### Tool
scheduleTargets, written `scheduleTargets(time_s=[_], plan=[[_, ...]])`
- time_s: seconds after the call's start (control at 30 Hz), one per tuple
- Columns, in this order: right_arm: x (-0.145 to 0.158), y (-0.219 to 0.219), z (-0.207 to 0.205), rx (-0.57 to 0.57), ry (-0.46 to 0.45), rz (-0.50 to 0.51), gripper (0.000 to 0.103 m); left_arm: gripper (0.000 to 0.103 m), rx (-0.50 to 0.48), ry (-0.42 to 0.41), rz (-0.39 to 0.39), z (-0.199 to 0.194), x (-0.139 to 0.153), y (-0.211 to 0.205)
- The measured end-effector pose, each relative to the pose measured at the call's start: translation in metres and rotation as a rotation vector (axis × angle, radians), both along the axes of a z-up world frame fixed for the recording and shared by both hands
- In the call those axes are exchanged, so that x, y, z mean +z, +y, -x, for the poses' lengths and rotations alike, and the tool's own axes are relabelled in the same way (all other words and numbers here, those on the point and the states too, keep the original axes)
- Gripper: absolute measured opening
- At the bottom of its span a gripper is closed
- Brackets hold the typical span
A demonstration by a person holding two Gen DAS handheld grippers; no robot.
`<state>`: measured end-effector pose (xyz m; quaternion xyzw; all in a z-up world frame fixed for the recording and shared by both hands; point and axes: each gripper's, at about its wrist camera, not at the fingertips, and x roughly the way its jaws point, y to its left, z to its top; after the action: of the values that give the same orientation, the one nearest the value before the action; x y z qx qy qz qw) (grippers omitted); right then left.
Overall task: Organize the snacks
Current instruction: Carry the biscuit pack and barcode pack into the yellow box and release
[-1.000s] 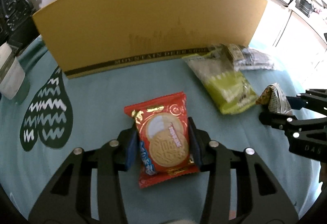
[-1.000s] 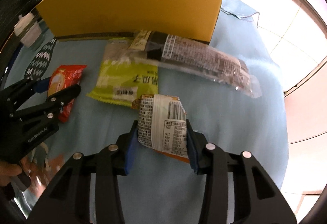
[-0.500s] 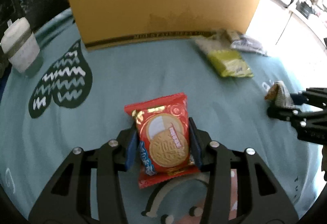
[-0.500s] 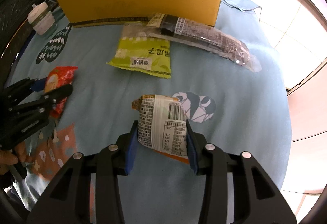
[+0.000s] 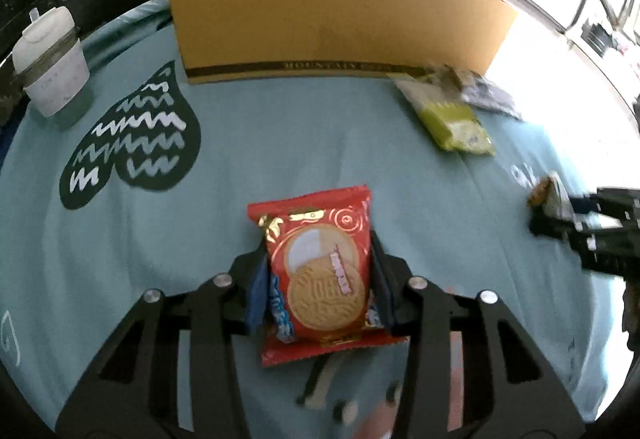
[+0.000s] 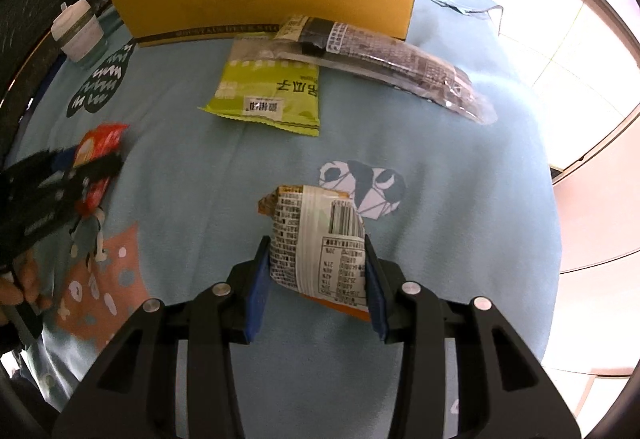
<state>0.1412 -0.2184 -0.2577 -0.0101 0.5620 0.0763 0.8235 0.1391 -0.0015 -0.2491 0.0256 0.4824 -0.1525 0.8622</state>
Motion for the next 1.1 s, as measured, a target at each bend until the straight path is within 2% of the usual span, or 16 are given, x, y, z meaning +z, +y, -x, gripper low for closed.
scheduleTargets(time_s=[0.23, 0.5, 0.8, 1.1], plan=[[0.008, 0.007, 0.009, 0.051, -0.033, 0.003, 0.042, 0.044, 0.000, 0.005, -0.024, 0.032, 0.003, 0.011], [0.030, 0.017, 0.024, 0.088, -0.073, -0.018, 0.042, 0.044, 0.040, -0.042, -0.014, 0.035, 0.028, 0.019], [0.093, 0.023, 0.035, 0.115, -0.197, -0.058, 0.042, 0.044, 0.041, -0.158, 0.020, 0.029, 0.094, 0.010], [0.154, 0.035, 0.034, 0.122, -0.325, -0.054, 0.042, 0.044, 0.072, -0.224, 0.025, 0.013, 0.152, -0.006]])
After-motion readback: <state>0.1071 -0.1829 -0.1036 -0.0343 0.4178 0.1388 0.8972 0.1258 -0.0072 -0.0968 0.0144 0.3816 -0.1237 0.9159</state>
